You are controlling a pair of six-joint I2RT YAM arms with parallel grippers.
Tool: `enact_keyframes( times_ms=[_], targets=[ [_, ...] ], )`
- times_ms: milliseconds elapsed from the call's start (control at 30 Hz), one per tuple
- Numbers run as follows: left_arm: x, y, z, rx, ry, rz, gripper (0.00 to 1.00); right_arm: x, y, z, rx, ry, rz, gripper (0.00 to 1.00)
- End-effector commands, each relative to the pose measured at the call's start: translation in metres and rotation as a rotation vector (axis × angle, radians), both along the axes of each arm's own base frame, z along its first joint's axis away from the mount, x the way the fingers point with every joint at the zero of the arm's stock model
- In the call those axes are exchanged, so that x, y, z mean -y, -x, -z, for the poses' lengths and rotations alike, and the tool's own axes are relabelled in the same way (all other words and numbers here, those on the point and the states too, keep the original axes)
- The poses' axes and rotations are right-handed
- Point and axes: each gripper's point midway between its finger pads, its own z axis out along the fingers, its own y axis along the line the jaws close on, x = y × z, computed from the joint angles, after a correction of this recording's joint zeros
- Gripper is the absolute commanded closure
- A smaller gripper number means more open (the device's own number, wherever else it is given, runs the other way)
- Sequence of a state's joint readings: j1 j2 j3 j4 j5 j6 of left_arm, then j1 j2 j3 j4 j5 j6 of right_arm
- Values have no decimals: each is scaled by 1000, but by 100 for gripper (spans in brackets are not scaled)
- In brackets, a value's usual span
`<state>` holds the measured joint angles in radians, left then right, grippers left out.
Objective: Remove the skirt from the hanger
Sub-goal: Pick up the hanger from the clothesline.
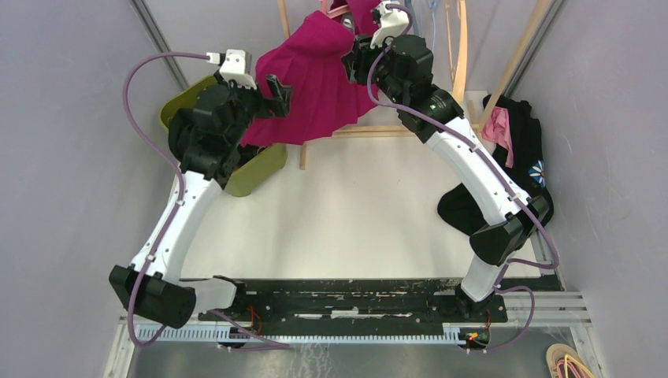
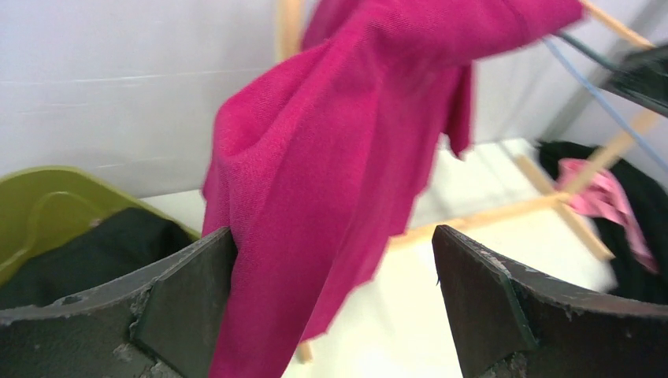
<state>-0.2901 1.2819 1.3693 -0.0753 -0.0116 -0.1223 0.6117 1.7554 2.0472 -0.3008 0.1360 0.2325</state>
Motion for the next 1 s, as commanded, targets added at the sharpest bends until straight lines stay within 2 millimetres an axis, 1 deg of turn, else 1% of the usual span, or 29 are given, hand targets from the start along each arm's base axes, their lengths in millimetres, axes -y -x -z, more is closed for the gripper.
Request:
enact_keyframes(
  times_ms=[0, 67, 167, 233, 300, 400, 467, 567, 633, 667, 700, 800, 867, 933, 967],
  targets=[
    [40, 51, -18, 18, 81, 275, 1, 1, 7, -38, 75, -78, -10, 53],
    [54, 69, -13, -12, 95, 384, 0, -1, 6, -37, 72, -83, -12, 53],
    [71, 96, -19, -18, 119, 533, 1, -2, 7, -37, 68, -87, -17, 53],
    [77, 109, -25, -13, 131, 594, 1, 1, 7, -39, 77, -79, -2, 53],
    [81, 117, -27, -11, 140, 639, 1, 5, 7, -44, 92, -72, 10, 52],
    [86, 118, -14, -49, 157, 665, 1, 5, 10, -55, 108, -90, 3, 52],
    [89, 115, -2, -73, 169, 672, 1, 4, 14, -68, 116, -125, -11, 52],
    [92, 109, 20, -115, 186, 674, 0, -3, 18, -78, 108, -182, -39, 52],
    [96, 105, 33, -142, 192, 674, 0, -12, 18, -81, 106, -206, -60, 53],
    [97, 104, 36, -152, 193, 677, 0, -16, 17, -81, 106, -207, -66, 53],
    [99, 103, 38, -163, 192, 683, 1, -21, 14, -76, 98, -203, -69, 53],
    [99, 111, 17, -135, 178, 702, 2, -27, 11, -70, 84, -204, -74, 53],
    [94, 122, -3, -86, 141, 708, 2, -27, 11, -68, 82, -199, -71, 53],
    [86, 136, -28, -26, 109, 692, 2, -24, 11, -68, 91, -180, -57, 53],
    [82, 142, -37, -4, 96, 681, 2, -22, 10, -67, 94, -168, -49, 53]
  ],
)
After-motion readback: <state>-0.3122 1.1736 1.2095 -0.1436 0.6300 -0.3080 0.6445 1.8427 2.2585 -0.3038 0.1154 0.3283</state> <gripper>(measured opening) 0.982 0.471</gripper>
